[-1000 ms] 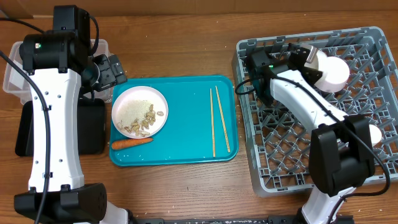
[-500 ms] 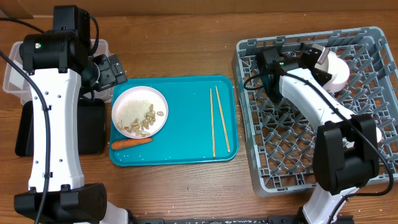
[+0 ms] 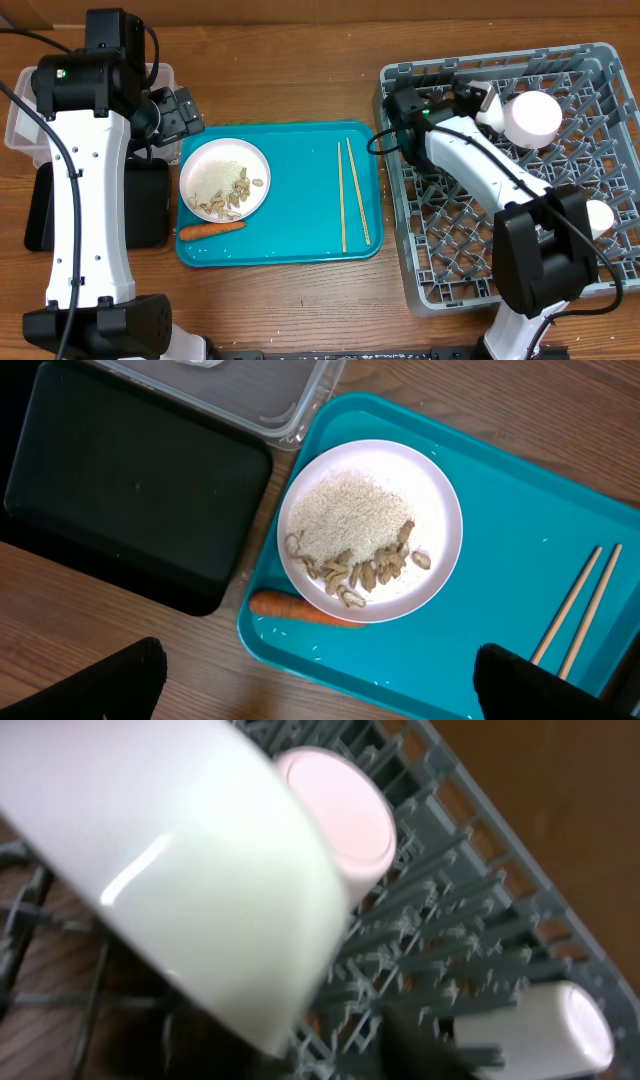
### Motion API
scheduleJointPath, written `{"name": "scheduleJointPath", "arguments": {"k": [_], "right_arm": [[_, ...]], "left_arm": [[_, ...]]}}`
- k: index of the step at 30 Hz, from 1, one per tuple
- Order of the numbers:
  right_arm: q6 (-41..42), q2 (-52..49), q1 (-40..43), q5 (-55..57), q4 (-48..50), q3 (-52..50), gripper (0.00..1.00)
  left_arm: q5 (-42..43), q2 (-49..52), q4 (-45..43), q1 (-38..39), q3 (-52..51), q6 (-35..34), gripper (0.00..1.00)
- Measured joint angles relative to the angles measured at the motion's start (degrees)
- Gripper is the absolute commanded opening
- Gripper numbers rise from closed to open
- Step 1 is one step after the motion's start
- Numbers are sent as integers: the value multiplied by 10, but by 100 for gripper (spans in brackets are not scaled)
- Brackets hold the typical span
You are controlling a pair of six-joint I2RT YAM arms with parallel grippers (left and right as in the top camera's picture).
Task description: Sort waste into correct bins and load items into the dishwasher
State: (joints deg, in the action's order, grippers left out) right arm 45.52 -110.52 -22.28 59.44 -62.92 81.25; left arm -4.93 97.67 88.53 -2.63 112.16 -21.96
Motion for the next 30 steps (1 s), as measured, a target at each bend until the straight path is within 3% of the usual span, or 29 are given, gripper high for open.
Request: {"name": "scheduleJointPath", "arguments": {"k": [3,8,14,18,22,27,30], "right_arm": [[-7,0,-16,-33,-4,0,82],[-24,9,-31,-89,5,1,85],[-156,68,-28,-236,65,46,91],[-310,118,-25,-440,93,104,89],[-378,135,-26,-604,96,122,87],[-398,125,-30,-722,79,122,84],[-381,123,-29,-731,75,122,84]], "left_arm": [[0,0,-1,0,0,0,100],[0,0,-2,0,0,0,100],[0,0,-2,0,0,0,100],[0,0,-2,0,0,0,100],[0,0,2,0,0,0,100],[4,0,2,0,0,-1,100],[7,0,-12,7,-11,-4,100]]}}
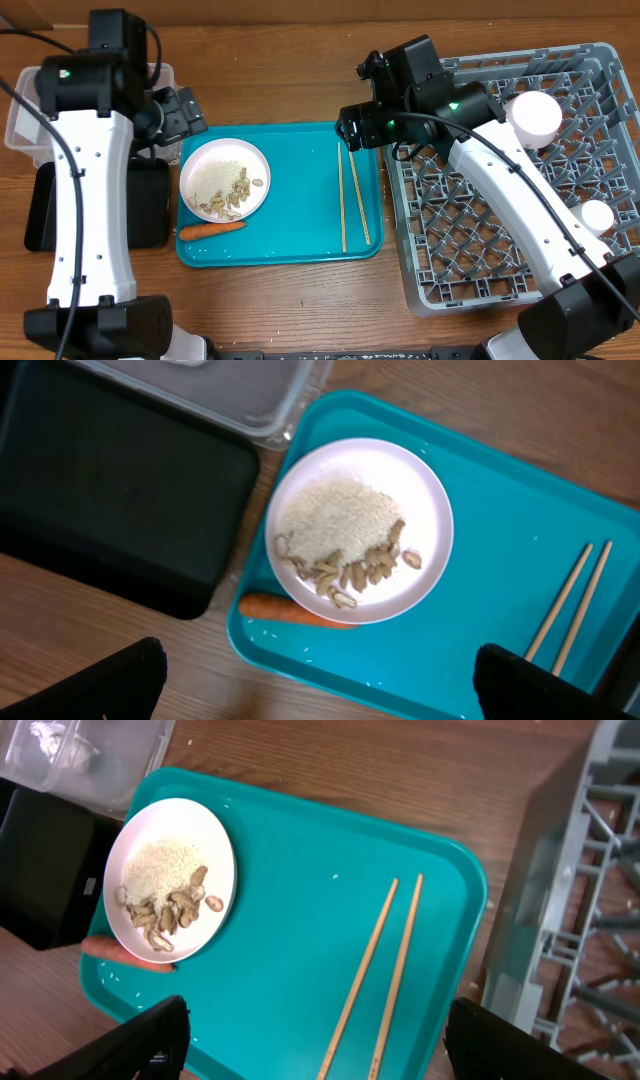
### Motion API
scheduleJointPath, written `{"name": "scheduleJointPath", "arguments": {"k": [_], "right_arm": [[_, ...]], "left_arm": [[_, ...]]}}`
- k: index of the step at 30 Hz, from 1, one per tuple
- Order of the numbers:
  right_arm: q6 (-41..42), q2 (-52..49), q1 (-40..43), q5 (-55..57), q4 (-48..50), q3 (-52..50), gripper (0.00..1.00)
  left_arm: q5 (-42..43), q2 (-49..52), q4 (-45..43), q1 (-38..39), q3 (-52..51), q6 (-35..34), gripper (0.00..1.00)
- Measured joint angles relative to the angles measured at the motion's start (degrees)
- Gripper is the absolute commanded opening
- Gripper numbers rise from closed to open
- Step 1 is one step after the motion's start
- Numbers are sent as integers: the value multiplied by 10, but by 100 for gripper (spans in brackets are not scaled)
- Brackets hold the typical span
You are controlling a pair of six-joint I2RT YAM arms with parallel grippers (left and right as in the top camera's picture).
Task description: Sort waste into correct bins and load items into the dishwasher
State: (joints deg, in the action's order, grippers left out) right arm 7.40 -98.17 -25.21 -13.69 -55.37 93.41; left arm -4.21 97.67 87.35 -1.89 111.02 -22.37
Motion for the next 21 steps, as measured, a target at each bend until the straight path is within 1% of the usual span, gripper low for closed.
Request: {"name": "scheduleJointPath", "arguments": {"k": [5,10,15,17,21], "right_arm": [[31,0,27,14,-27,0,84],[44,0,105,26,-54,0,84],[48,0,185,34,-85,0,83],[50,0,207,37,-98,0,83],[50,1,217,37,-108,0,83]], "left_arm": [[22,0,-42,40,-73,0,100],[60,0,-129,101,-181,-2,100],[72,2,-209,159,-277,-2,100],[72,3,-235,174,-309,-2,100],[70,3,-276,182,-356,-2,96]]}}
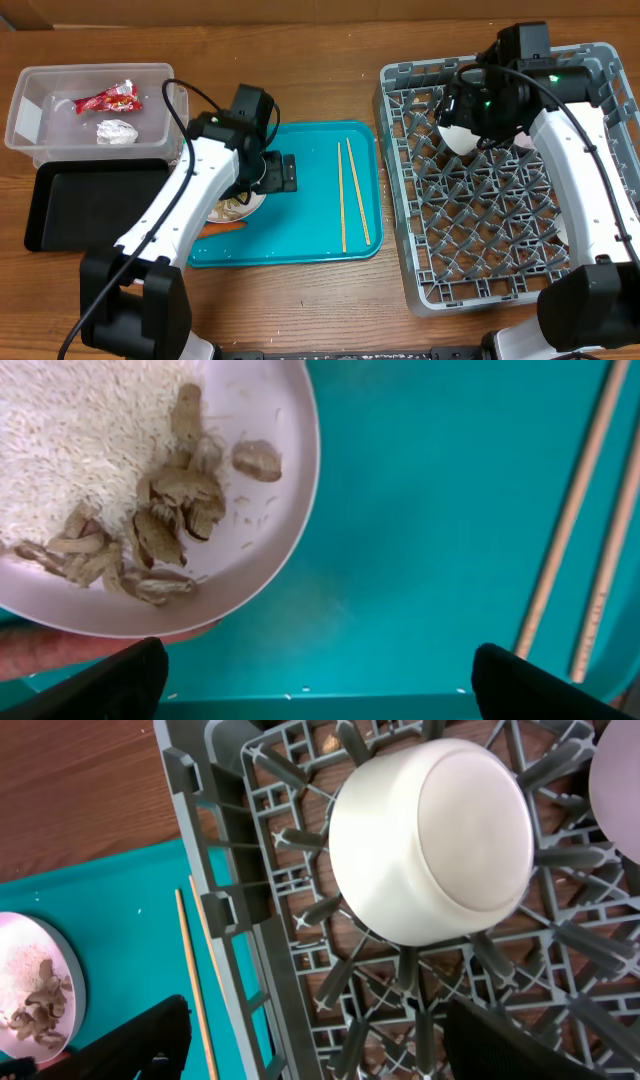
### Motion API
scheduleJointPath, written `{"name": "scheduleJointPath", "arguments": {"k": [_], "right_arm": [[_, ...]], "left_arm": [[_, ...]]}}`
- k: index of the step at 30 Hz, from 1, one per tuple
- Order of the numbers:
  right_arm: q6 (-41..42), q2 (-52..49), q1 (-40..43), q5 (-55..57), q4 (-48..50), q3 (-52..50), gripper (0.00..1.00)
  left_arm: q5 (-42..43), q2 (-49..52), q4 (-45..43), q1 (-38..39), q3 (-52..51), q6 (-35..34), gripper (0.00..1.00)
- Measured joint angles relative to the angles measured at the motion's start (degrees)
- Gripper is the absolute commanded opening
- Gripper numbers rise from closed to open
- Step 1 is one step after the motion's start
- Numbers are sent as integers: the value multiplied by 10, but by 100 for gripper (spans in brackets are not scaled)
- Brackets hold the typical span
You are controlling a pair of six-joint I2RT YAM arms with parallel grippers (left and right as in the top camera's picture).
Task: Sort waste into correct bins and load items into the dishwasher
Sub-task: 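Grasp the plate of rice and peanut shells with the left gripper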
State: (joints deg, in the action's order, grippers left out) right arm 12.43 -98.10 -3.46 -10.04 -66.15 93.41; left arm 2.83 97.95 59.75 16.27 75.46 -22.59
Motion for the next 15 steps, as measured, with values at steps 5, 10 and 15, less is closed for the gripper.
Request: {"name": "scheduleJointPath", "arguments": {"k": [5,10,15], "right_arm": [[0,0,0,0,-1,0,83],[0,0,0,0,0,0,84],[0,0,0,0,-1,0,84]], "left_arm": [[3,0,-60,0,-44,0,87],[15,0,-120,0,-77,0,81],[17,0,-155,0,-105,0,80]]}}
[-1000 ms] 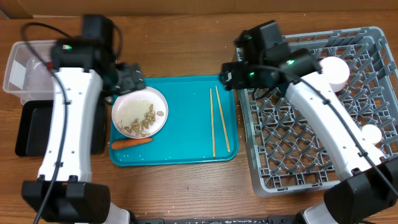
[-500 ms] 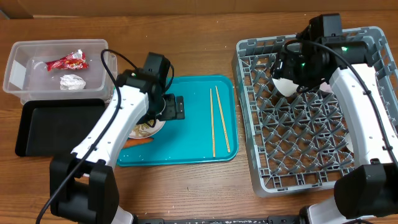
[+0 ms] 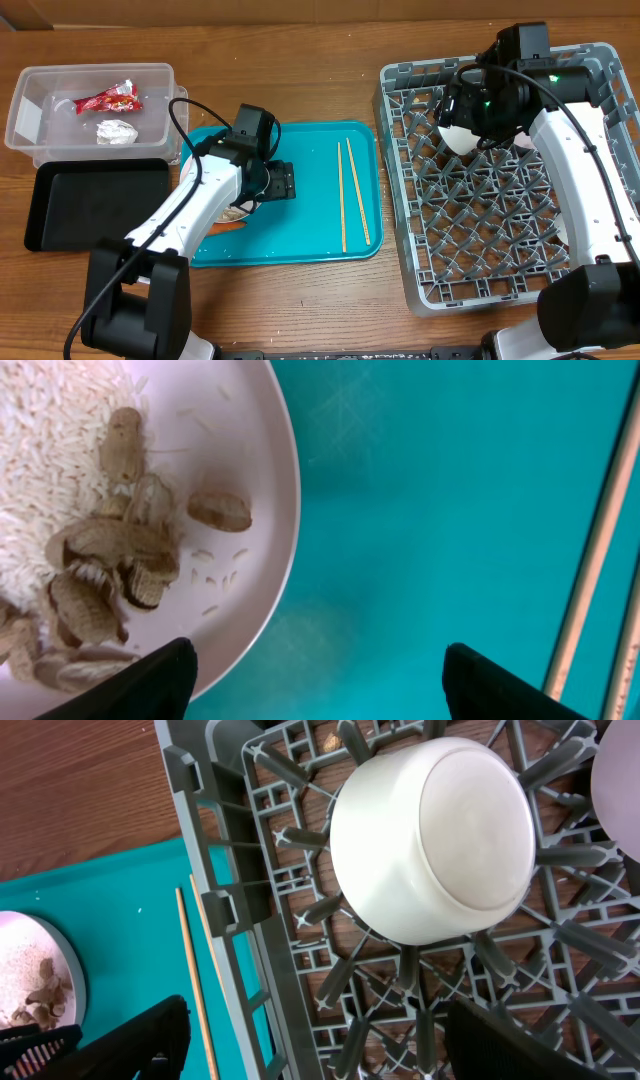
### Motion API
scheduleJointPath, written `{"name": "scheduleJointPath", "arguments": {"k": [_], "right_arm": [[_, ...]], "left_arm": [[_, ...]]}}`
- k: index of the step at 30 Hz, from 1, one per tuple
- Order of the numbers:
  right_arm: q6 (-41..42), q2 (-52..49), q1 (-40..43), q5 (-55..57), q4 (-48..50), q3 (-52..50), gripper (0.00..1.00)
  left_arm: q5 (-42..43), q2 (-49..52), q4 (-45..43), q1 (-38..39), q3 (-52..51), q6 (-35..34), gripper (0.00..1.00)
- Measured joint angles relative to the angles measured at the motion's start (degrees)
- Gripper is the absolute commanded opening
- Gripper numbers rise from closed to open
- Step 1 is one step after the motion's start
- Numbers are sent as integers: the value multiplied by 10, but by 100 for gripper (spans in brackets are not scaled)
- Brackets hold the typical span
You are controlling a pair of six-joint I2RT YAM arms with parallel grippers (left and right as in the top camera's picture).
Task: Sort waste into correct bins and load items into the dishwasher
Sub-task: 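Grasp the plate of rice and peanut shells with the left gripper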
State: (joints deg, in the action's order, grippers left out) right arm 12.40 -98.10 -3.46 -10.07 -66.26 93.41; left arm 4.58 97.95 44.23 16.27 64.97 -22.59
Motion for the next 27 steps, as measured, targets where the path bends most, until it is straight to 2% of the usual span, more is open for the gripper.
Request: {"name": "scheduleJointPath", "arguments": {"k": [9,14,18,24,27], "right_arm": [[0,0,0,0,0,0,84],[0,0,0,0,0,0,84],[0,0,0,0,0,0,84],[0,0,0,0,-4,0,84],[0,0,0,0,-5,0,84]], "left_arm": [[-1,7,-38,0,-20,0,79],[-1,40,-45,3,-20,0,72],[-5,67,-51,3,-19,-1,54],[-9,68,-51,2,-19,7,11],[-10,69,-51,3,-14,24,4]]}}
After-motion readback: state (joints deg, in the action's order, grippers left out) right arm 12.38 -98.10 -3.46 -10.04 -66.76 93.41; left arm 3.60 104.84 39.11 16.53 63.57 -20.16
